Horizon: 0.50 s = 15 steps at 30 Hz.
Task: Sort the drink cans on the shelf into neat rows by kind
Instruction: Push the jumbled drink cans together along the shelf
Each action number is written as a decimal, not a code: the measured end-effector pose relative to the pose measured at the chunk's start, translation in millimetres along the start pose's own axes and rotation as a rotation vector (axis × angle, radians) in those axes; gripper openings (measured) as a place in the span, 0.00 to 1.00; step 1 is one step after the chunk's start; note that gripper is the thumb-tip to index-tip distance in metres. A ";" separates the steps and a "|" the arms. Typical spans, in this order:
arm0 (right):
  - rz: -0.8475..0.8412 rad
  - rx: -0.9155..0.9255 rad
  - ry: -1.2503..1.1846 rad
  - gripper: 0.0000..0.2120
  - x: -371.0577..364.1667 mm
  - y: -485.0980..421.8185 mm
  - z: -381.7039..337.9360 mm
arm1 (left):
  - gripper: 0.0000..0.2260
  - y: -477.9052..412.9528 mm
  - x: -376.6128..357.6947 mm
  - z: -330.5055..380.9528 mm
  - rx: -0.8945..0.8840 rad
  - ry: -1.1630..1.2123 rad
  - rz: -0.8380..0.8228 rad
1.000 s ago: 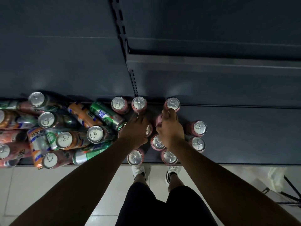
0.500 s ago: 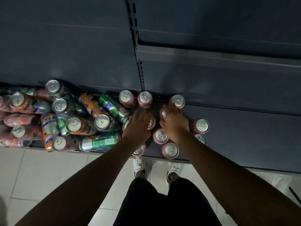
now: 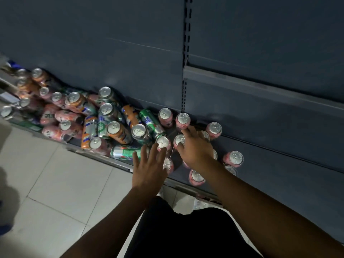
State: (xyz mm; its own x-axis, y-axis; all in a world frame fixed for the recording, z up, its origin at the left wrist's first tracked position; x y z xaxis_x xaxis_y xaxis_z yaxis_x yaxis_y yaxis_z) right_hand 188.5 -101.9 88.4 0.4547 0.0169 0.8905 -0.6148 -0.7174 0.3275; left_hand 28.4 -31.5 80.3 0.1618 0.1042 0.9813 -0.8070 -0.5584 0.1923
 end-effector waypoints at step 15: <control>-0.125 -0.259 -0.129 0.24 -39.8 -62.3 -105.4 | 0.35 -14.4 -54.5 -152.4 -0.056 -0.029 -0.233</control>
State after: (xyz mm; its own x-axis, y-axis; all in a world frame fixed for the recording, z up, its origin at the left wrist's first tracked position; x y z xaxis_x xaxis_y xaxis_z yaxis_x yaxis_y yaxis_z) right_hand 140.7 15.5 65.8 0.6046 -0.0066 0.7965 -0.6852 -0.5143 0.5158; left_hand -55.3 96.3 25.0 0.3630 0.2003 0.9100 -0.7760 -0.4756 0.4142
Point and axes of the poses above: each hand's wrist, its own y-axis away from the middle knuckle, its own x-axis out of the back of the hand, z = x × y, the point moved 2 cm from there along -y, towards the middle knuckle, and after that the axes turned 2 degrees about z, right-handed, at the moved point
